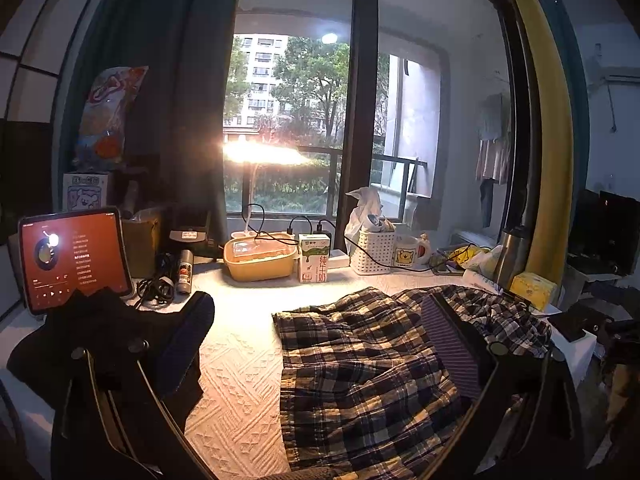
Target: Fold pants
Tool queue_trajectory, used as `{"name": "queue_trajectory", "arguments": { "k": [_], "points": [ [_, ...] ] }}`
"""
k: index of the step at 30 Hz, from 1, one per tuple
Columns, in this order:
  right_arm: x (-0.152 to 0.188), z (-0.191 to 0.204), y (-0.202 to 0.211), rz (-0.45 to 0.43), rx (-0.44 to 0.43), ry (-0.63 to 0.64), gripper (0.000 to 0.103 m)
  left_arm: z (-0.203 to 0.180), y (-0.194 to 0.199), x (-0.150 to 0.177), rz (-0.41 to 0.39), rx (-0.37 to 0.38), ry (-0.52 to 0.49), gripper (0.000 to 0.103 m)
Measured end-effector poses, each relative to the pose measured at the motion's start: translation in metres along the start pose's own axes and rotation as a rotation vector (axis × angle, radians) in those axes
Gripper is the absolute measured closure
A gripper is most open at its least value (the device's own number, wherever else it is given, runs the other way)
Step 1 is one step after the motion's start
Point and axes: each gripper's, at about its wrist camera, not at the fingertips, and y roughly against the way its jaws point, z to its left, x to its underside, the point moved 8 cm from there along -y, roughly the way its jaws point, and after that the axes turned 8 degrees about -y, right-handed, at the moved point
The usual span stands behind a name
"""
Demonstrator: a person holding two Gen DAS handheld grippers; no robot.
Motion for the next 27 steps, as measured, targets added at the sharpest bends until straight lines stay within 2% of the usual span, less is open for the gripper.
{"name": "queue_trajectory", "arguments": {
  "k": [27],
  "points": [
    [-0.0002,0.0024,-0.0002,0.002,-0.007,-0.003,0.002,-0.0012,-0.0093,0.0019,0.038,-0.007,-0.034,0.001]
  ]
}}
